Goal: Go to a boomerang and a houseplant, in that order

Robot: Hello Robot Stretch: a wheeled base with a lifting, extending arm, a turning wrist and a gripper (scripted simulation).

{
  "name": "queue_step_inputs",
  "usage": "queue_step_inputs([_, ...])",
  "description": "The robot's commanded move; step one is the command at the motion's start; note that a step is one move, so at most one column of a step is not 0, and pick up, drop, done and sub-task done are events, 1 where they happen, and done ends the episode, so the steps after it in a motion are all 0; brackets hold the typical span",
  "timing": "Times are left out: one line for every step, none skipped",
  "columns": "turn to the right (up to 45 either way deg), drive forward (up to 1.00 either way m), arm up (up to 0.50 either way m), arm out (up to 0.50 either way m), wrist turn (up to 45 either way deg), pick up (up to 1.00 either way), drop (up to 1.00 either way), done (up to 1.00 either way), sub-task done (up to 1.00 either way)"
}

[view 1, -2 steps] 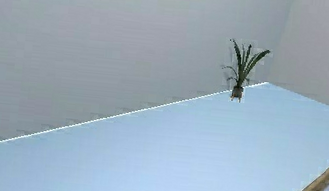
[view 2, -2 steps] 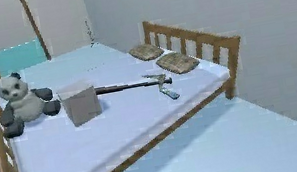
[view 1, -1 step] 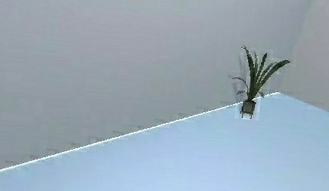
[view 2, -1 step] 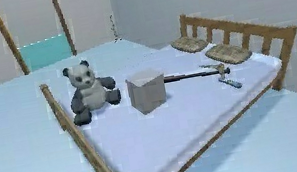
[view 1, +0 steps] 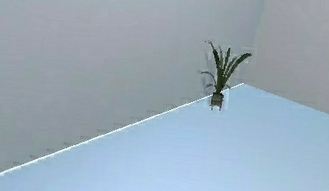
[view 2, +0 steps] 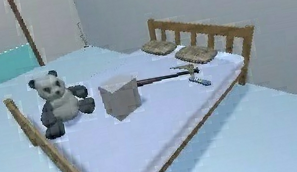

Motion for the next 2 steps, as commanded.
queue_step_inputs([0.0,0.45,0.00,0.00,0.0,0.00,0.00,0.00,0.00])
queue_step_inputs([18.0,0.00,0.00,0.00,0.0,0.00,0.00,0.00,0.00])
